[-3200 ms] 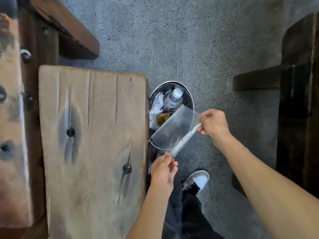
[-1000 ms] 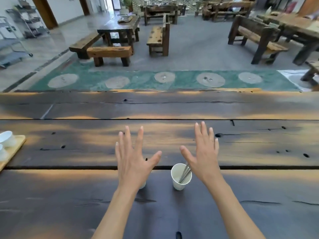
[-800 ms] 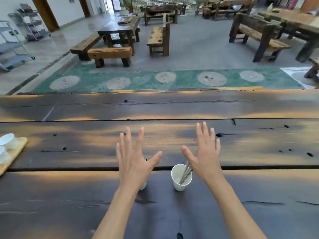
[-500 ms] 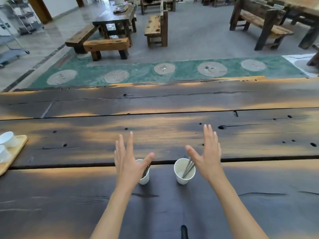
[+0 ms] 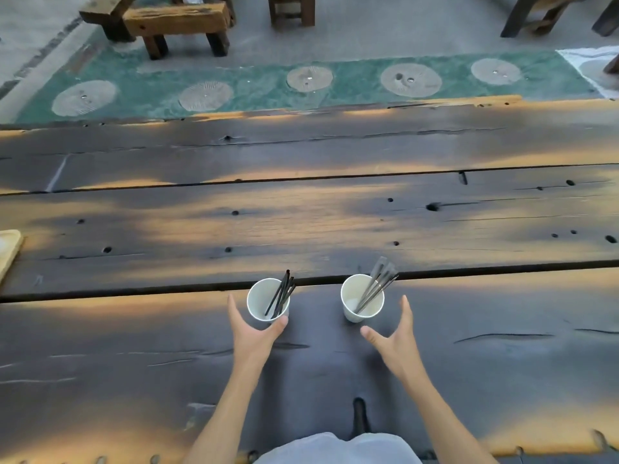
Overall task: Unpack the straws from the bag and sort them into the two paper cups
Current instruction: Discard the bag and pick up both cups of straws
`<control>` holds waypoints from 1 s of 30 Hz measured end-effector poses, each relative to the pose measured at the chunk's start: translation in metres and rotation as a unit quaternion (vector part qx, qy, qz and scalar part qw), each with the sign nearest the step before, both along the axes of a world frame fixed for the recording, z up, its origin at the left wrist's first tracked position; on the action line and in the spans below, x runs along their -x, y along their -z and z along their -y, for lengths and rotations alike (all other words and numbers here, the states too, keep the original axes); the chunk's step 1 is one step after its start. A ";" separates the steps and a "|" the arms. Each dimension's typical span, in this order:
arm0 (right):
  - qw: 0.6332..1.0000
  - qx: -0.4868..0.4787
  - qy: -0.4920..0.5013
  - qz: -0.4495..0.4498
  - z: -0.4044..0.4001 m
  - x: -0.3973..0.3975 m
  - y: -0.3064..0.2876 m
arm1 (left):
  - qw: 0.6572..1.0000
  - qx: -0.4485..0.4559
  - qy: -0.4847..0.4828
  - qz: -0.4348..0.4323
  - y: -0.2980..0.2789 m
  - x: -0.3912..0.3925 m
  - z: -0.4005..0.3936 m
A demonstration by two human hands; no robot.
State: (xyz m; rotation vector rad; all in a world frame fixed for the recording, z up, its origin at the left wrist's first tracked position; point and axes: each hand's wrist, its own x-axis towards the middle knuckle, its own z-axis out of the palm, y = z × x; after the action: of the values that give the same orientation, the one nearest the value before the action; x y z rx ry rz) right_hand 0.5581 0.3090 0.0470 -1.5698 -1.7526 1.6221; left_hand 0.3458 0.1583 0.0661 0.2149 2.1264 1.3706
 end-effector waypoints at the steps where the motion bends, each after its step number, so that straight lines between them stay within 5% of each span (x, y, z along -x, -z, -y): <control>1: 1.000 0.014 -0.005 -0.006 0.000 0.003 0.003 | 1.000 -0.002 -0.005 0.010 0.002 0.001 -0.002; 30: 0.992 0.035 0.016 -0.122 -0.038 0.049 0.032 | 0.998 -0.058 -0.007 0.010 0.035 0.021 -0.035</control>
State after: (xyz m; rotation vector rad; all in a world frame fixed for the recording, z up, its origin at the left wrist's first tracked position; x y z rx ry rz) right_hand 0.5096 0.3474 0.0151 -1.3526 -1.5527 1.7928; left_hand 0.3243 0.1929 0.0313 0.2312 2.0377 1.5002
